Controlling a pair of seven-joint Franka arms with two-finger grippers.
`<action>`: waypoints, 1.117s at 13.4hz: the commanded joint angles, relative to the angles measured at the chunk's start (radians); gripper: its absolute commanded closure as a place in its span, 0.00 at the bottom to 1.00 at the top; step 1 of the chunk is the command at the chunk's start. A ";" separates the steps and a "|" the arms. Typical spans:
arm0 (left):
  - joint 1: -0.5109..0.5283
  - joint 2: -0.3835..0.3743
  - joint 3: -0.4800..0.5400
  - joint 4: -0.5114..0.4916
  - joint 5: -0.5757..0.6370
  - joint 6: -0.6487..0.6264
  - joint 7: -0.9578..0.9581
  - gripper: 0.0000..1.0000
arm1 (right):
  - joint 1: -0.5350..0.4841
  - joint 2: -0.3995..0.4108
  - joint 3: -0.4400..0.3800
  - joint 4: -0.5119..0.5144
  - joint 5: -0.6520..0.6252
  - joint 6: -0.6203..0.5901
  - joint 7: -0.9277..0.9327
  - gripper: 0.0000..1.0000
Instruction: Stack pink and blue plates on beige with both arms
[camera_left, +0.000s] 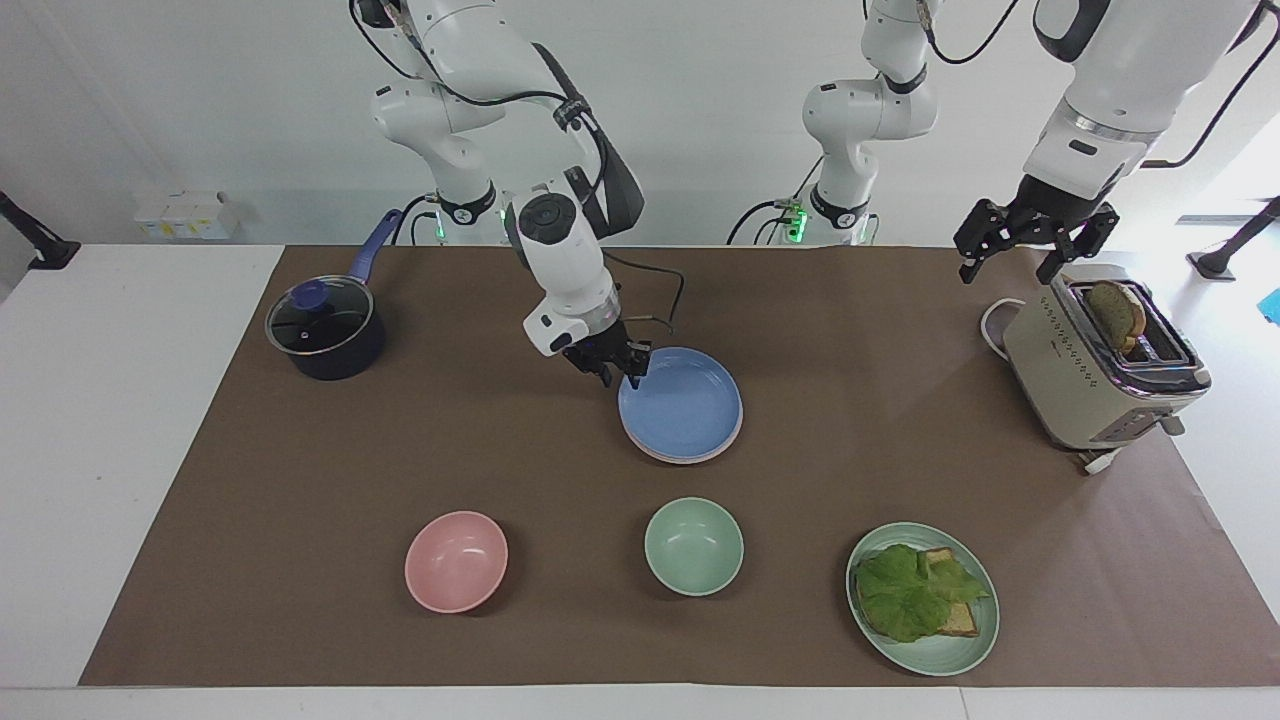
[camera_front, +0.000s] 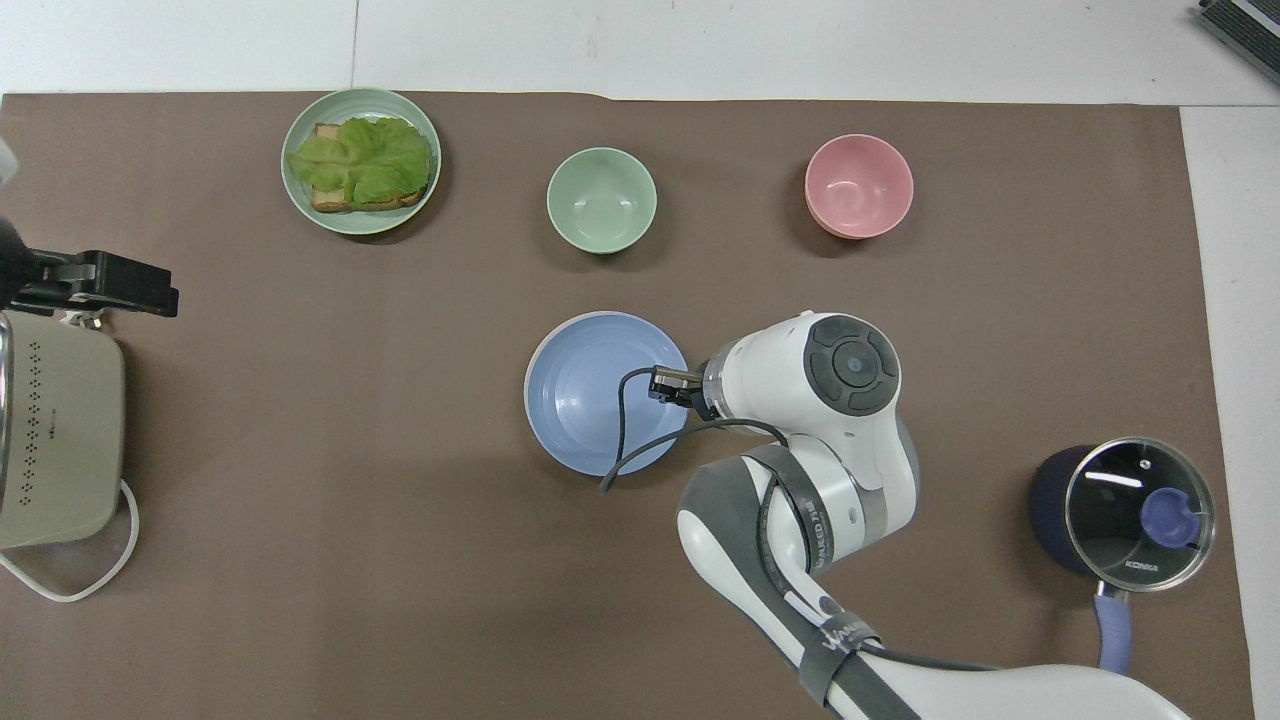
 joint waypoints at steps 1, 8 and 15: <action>0.008 -0.010 -0.003 -0.004 0.012 -0.017 0.014 0.00 | -0.014 -0.027 -0.014 0.082 0.008 -0.099 0.011 0.00; 0.008 -0.010 -0.003 -0.004 0.012 -0.017 0.014 0.00 | -0.245 -0.211 -0.013 0.118 -0.159 -0.245 -0.090 0.00; 0.008 -0.010 -0.003 -0.004 0.012 -0.017 0.014 0.00 | -0.483 -0.307 -0.014 0.252 -0.242 -0.562 -0.389 0.00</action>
